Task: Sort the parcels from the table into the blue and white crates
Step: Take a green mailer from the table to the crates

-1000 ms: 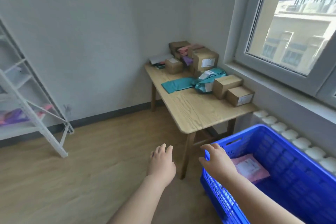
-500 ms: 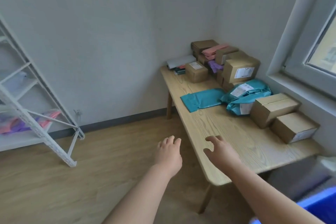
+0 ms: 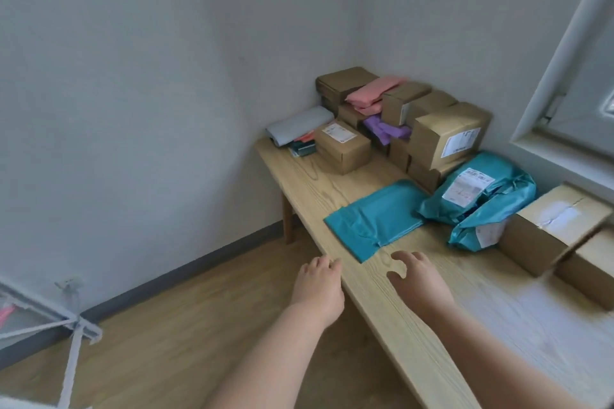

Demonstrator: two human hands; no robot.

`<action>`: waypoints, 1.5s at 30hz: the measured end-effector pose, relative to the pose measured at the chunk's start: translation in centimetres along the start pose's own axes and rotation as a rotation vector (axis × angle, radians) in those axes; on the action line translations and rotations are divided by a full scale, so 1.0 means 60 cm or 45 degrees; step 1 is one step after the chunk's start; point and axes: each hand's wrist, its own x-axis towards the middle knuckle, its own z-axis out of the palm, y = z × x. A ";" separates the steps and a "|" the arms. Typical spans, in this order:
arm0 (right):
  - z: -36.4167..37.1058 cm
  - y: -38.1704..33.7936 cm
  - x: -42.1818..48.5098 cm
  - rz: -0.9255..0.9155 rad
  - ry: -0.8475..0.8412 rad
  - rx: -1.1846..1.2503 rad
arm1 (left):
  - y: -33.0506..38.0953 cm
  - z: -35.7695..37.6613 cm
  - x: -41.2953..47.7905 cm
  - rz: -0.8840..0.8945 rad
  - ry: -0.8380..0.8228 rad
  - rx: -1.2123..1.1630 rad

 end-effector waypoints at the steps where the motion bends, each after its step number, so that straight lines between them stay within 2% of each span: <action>1: 0.005 -0.001 0.018 0.040 0.016 0.028 | -0.009 -0.001 0.030 0.041 -0.017 0.024; 8: 0.014 0.034 0.129 0.286 0.069 0.064 | -0.012 -0.013 0.225 0.254 -0.120 0.159; 23: 0.043 0.058 0.325 0.579 0.040 0.221 | -0.019 0.015 0.484 0.436 -0.326 0.247; 28: 0.058 0.057 0.349 0.830 0.065 0.307 | -0.018 0.048 0.574 0.601 -0.424 0.325; 32: 0.084 0.041 0.367 1.080 0.123 0.471 | -0.024 0.070 0.622 0.749 -0.580 0.450; 37: 0.125 0.024 0.386 1.261 0.207 0.818 | -0.041 0.097 0.645 0.780 -0.749 0.537; 41: 0.150 0.011 0.396 1.296 0.295 0.922 | -0.072 0.101 0.640 0.892 -0.732 0.548; 45: 0.146 0.007 0.413 1.305 0.252 0.925 | -0.090 0.091 0.647 0.860 -0.753 0.394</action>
